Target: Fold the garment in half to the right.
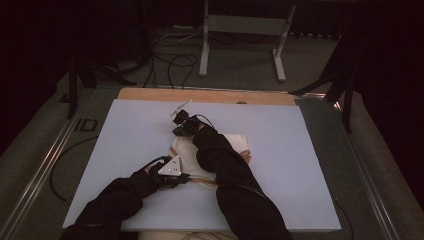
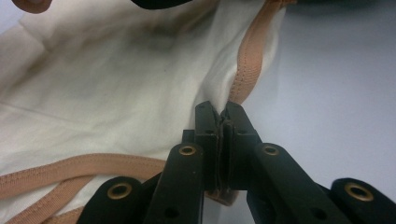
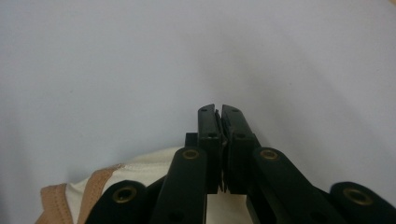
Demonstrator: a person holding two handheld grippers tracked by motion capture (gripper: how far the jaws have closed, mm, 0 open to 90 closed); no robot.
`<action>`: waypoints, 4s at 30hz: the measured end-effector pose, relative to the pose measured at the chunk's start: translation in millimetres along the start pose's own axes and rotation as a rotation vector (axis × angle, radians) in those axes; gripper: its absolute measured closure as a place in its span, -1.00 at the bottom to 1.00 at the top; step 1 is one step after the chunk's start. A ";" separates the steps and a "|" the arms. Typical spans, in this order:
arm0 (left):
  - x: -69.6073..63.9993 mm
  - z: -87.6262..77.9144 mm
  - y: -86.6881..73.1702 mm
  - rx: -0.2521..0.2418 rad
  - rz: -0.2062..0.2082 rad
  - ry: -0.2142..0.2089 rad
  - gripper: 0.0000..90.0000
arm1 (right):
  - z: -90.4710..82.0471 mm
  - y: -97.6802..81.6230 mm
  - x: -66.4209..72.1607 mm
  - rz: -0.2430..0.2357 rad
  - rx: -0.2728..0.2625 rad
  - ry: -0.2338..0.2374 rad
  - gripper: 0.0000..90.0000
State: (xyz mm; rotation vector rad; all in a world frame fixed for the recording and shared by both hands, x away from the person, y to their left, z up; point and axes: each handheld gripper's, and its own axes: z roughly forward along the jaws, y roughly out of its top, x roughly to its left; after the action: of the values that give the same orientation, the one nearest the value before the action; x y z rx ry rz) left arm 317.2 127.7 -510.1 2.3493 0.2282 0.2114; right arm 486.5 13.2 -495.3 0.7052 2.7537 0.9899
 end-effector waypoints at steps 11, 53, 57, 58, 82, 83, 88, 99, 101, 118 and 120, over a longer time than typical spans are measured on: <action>0.3 -2.7 5.9 0.016 0.014 -0.011 0.94 | -16.2 -3.6 -1.4 -0.002 -0.025 0.011 0.96; -1.8 -15.2 75.5 0.035 0.205 -0.022 0.94 | -110.7 -28.7 -39.7 0.053 -0.143 -0.074 0.96; -2.3 -11.8 79.8 0.034 0.216 -0.023 0.94 | -115.1 -33.5 -42.4 0.062 -0.153 -0.074 0.96; -3.0 -9.3 82.5 0.033 0.219 -0.026 0.94 | -118.2 -37.4 -43.7 0.071 -0.160 -0.076 0.96; -6.9 33.9 111.7 0.059 0.253 -0.089 0.94 | -142.3 -82.4 -65.7 0.129 -0.175 -0.117 0.96; -6.9 33.9 111.7 0.059 0.253 -0.089 0.93 | -142.7 -84.0 -66.4 0.130 -0.172 -0.123 0.96; -7.4 45.9 115.6 0.065 0.255 -0.109 0.93 | -143.7 -92.6 -70.8 0.144 -0.167 -0.127 0.96; -8.6 60.2 116.0 0.081 0.259 -0.130 0.93 | -145.2 -108.8 -77.3 0.168 -0.162 -0.131 0.96; -9.6 65.1 116.9 0.092 0.263 -0.136 0.93 | -144.9 -113.6 -79.1 0.175 -0.162 -0.130 0.96; -13.9 82.8 124.1 0.108 0.260 -0.148 0.93 | -141.6 -133.0 -87.8 0.204 -0.148 -0.141 0.96; -14.3 84.2 124.0 0.109 0.257 -0.151 0.93 | -141.2 -135.5 -88.7 0.206 -0.145 -0.141 0.96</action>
State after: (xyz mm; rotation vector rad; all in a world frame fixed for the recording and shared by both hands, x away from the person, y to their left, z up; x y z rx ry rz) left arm 334.4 -19.3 -483.0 2.4858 -0.1401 0.1463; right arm 474.1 -200.3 -474.0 1.0081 2.4975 1.1181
